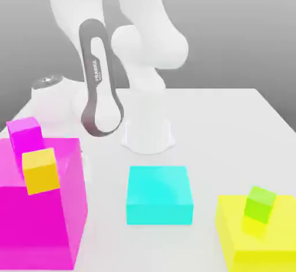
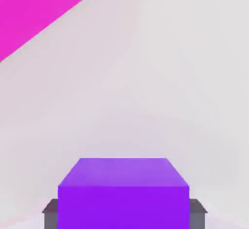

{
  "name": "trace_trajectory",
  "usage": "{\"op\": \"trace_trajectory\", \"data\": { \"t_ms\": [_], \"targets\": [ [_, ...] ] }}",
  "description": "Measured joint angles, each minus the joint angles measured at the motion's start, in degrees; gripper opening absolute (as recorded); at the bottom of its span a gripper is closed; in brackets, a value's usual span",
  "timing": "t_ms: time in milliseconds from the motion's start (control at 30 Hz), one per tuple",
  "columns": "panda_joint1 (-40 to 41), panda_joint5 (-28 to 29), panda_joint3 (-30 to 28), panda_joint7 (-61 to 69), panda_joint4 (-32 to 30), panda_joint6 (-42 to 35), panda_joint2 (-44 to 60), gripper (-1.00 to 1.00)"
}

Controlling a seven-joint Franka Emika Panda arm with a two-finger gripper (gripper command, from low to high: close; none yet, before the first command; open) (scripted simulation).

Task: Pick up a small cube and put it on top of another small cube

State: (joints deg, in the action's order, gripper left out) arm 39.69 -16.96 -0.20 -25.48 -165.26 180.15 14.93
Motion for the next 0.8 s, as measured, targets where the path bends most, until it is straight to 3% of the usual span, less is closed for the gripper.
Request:
{"op": "trace_trajectory", "data": {
  "t_ms": [133, 233, 333, 633, 800],
  "targets": [
    [-2.3, 2.0, -2.7, -1.6, -0.7, -2.5, -3.1, -1.00],
    [-5.8, 9.5, -8.2, -7.2, -2.1, -7.1, -9.1, -1.00],
    [-4.3, 16.8, -9.3, -12.4, -3.3, -11.9, -15.3, -1.00],
    [-1.0, 16.1, -14.3, 1.7, -1.8, -22.9, -21.8, -1.00],
    [-3.6, 12.9, -15.6, 11.2, 5.9, -32.8, -27.2, -1.00]
  ]
}}
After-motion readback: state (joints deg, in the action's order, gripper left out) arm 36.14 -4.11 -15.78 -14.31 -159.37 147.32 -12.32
